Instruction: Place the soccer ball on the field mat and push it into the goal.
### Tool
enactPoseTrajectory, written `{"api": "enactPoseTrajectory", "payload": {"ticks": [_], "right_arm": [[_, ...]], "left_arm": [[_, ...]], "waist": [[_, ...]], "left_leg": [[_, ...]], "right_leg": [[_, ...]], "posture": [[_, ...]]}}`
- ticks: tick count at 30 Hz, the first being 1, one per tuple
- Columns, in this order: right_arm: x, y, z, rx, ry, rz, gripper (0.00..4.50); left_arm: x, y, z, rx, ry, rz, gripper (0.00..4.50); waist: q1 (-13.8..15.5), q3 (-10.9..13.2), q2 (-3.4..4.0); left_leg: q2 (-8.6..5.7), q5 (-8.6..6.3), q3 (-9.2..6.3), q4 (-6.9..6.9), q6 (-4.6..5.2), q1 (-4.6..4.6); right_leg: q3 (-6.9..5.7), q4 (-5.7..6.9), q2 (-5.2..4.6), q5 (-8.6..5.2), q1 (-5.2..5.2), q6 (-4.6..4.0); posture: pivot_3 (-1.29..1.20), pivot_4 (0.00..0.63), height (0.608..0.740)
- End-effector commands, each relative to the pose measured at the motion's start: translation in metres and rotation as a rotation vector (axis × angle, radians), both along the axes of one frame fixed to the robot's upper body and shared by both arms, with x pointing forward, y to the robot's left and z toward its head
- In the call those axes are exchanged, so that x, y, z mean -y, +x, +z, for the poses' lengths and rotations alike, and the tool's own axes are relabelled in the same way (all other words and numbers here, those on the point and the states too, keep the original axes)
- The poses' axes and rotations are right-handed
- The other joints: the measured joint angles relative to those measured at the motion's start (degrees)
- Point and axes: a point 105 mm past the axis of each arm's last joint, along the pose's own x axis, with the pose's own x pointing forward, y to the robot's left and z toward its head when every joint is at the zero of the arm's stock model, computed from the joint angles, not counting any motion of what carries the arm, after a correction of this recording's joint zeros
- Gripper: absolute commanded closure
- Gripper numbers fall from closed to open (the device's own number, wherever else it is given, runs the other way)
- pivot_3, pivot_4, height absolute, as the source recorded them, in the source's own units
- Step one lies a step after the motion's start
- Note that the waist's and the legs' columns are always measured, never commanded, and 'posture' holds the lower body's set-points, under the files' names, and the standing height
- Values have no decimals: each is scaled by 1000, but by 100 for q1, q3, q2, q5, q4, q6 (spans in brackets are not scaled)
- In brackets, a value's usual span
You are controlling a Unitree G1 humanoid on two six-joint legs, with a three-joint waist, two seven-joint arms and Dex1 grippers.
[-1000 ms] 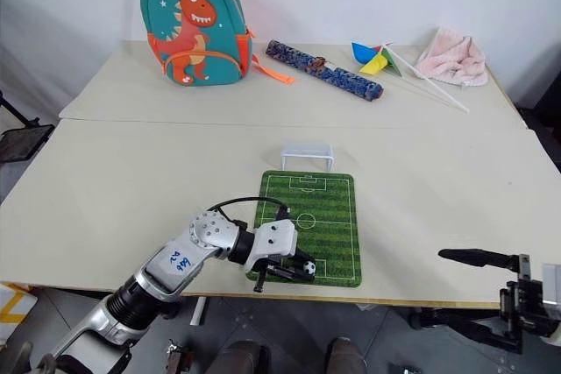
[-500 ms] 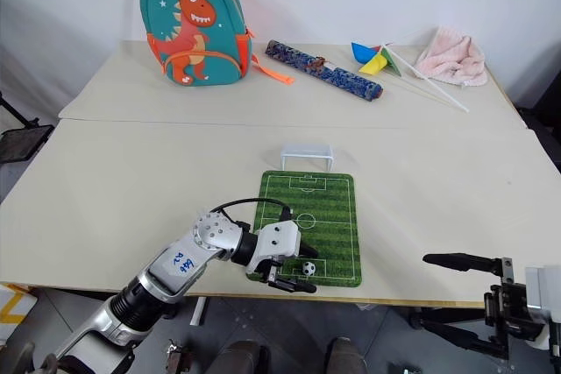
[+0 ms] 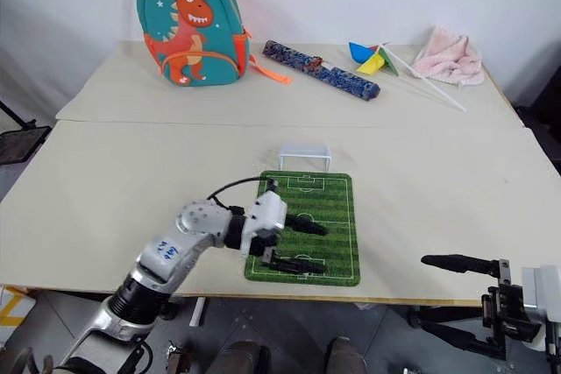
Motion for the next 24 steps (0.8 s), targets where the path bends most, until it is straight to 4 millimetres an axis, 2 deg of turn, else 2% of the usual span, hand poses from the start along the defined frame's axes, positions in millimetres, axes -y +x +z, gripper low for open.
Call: {"api": "enactPoseTrajectory", "payload": {"ticks": [1, 4, 5, 6, 8, 11, 15, 18, 20, 24], "right_arm": [[1, 8, 11, 65, 31, -34, 0], [5, 17, 17, 118, 56, -78, 0], [8, 17, 14, 117, 49, -72, 0], [11, 17, 12, 112, 42, -65, 0], [16, 20, 9, 109, 33, -55, 0], [18, 23, 5, 115, 23, -38, 0], [19, 26, 0, 112, 19, -13, 0], [19, 28, 1, 116, 48, -2, 0], [18, 25, -6, 73, 33, 12, 0], [16, 22, -12, 52, 27, 27, 0]], "left_arm": [[-26, 3, 21, 90, -58, -12, 1246], [-52, 3, 20, 109, -35, 16, 1246], [-63, -5, 12, 90, -12, 15, 1246], [-70, -14, 4, 79, 9, 12, 1636], [-78, -36, -18, 35, 53, -3, 2130], [-70, -58, -35, 28, 76, -20, 3102], [-49, -67, -44, 42, 48, 17, 4325], [-39, -69, -47, 35, 27, 35, 4457], [-33, -59, -50, 36, 30, 85, 4457], [-24, -56, -59, -13, 43, 79, 4457]], "waist": [[-7, 0, 0], [3, -1, 1], [0, -1, 1], [-9, -3, 4], [-31, -3, 6], [23, 0, 6], [97, -1, 7], [75, -2, 10], [57, -1, 11], [20, -2, 12]], "left_leg": [[0, 0, 3, 1, 0, 0], [0, 0, 4, 7, 0, 1], [0, 0, 4, 6, 0, 2], [0, 0, 2, 2, 0, 2], [3, -2, 3, -15, 2, 7], [11, -9, -3, -17, 10, 0], [1, -7, -4, 2, 19, -8], [-7, -7, 5, 2, 22, -2], [-8, -7, 7, -2, 22, 1], [-13, -7, 8, -1, 21, 2]], "right_leg": [[0, 0, 0, 0, 0, 0], [1, 1, -2, 2, 2, -1], [1, 1, -3, 2, 1, -1], [1, -2, -3, 2, 1, -1], [4, -3, -3, 1, -1, -2], [5, -5, -9, 1, -5, -2], [-2, -26, -32, 8, 8, 9], [0, -34, -31, 11, 16, 16], [0, -32, -29, 11, 16, 15], [0, -29, -24, 11, 14, 15]], "posture": [[0, 150, 740], [0, 150, 740], [0, 150, 740], [0, 150, 740], [0, 150, 740], [0, 150, 740], [0, 150, 740], [0, 150, 740], [0, 150, 740], [0, 150, 740]]}}
